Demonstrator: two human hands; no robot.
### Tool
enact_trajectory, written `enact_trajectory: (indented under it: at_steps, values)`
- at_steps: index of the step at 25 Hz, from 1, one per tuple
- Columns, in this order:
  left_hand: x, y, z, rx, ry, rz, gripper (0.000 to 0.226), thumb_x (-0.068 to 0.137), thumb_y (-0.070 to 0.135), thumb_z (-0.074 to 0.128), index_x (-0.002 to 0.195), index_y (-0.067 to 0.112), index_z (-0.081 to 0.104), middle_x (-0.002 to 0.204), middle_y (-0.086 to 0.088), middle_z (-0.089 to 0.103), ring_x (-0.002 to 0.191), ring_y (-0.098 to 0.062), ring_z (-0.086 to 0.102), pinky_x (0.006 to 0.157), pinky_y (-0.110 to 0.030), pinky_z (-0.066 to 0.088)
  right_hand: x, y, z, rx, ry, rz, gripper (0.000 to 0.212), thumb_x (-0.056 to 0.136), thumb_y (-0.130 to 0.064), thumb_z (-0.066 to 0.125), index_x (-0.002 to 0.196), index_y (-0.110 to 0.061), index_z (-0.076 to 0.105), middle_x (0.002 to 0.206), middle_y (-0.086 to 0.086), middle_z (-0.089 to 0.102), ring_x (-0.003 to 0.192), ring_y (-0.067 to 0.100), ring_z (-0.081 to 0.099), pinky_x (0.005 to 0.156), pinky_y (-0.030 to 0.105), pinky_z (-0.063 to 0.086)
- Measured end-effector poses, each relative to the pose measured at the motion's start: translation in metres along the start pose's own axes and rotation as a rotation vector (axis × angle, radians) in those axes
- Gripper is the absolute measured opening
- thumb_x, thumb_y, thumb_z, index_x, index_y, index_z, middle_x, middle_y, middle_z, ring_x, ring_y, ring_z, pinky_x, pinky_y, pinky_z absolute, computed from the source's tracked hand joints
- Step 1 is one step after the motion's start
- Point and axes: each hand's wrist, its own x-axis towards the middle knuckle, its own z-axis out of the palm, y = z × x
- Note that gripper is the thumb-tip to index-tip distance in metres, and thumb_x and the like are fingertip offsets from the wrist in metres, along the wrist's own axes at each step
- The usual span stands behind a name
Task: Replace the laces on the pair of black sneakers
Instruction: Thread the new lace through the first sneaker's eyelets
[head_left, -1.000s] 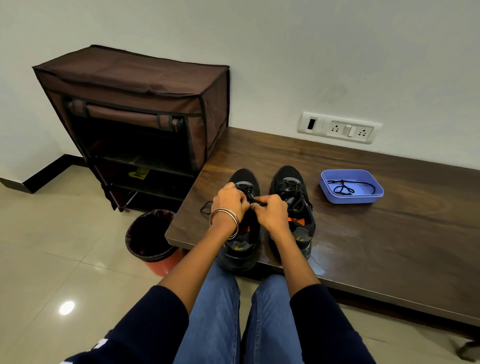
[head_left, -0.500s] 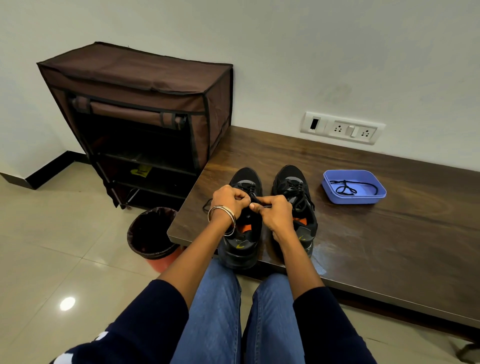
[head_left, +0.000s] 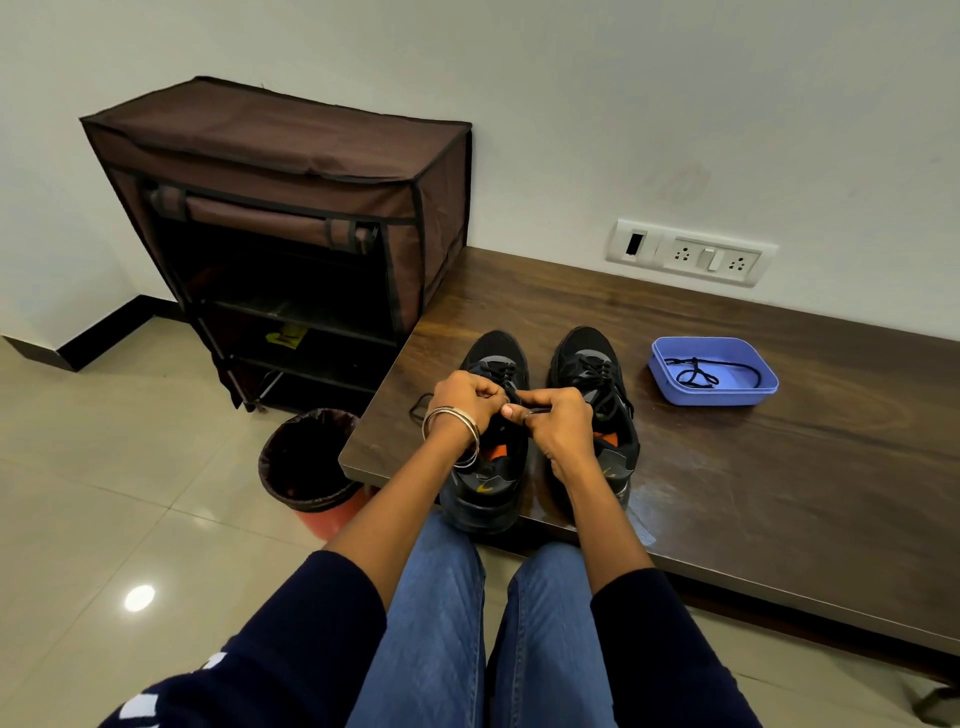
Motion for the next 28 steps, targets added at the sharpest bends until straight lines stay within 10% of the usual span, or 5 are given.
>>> enact_trajectory:
  at_steps: [15,28]
  values:
    - [0.003,0.016,0.006,-0.152,0.003,-0.391,0.016,0.069,0.021,0.077,0.084,0.013,0.076,0.087,-0.006,0.073,0.075,-0.021,0.067,0.063,-0.028,0.053,-0.003,-0.001,-0.008,-0.133,-0.056,-0.117,0.039,0.075,-0.014,0.082,0.112,-0.007,0.072,0.106,0.013,0.073,0.104,0.02,0.066,0.096,0.037,0.052]
    - [-0.005,0.017,0.004,0.285,0.032,0.015,0.011,0.081,0.019,0.065,0.071,0.021,0.07,0.085,0.001,0.062,0.082,-0.022,0.062,0.066,-0.029,0.048,-0.004,0.004,-0.009,-0.078,-0.055,-0.102,0.04,0.079,-0.008,0.078,0.119,-0.007,0.069,0.098,0.011,0.074,0.092,0.018,0.07,0.091,0.031,0.054]
